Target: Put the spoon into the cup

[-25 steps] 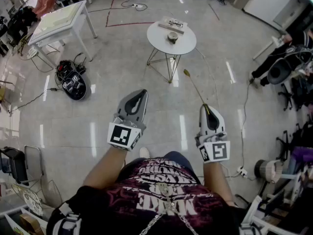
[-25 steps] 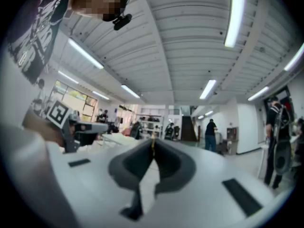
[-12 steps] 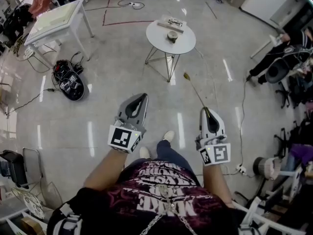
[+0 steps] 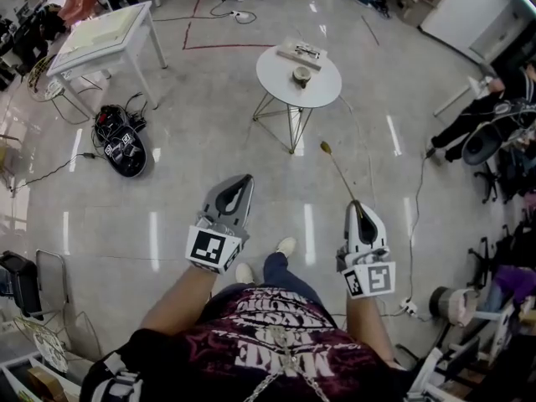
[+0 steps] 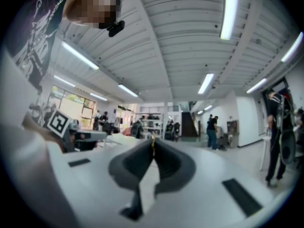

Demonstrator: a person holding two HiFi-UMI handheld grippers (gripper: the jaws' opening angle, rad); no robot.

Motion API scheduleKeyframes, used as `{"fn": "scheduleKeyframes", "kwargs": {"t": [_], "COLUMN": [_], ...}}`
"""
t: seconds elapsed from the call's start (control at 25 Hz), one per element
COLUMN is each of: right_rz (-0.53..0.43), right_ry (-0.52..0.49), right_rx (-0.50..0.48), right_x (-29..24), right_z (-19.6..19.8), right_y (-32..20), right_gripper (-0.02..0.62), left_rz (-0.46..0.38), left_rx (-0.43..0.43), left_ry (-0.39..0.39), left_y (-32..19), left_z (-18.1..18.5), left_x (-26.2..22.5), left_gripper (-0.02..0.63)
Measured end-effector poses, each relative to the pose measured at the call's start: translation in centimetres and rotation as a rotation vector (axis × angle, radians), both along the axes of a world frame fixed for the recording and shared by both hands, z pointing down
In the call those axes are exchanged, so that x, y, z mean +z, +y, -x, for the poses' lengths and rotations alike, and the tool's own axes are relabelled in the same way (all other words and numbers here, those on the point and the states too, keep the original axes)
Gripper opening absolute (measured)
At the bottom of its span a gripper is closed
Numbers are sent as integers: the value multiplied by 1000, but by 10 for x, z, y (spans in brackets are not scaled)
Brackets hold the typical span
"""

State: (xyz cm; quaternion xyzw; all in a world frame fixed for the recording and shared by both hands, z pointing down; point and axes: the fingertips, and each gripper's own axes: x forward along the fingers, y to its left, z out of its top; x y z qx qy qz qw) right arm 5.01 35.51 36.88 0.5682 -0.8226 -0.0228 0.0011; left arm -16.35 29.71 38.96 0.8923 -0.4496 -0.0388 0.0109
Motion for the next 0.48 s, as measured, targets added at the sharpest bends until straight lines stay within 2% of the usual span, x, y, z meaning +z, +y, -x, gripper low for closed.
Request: {"fn": "scheduleKeyframes", "kwargs": {"t": [0.48], "right_rz": [33], "right_ry": [-19], "right_rx": [1], "right_x": [15], "right_z": [-25], "right_y": [-35], "right_gripper": [35], "left_rz": [28], "left_rx": [29], "left_ry": [-10], "left_y": [-31], "left_z": [-37], "left_x": [7], "left_gripper": [28]}}
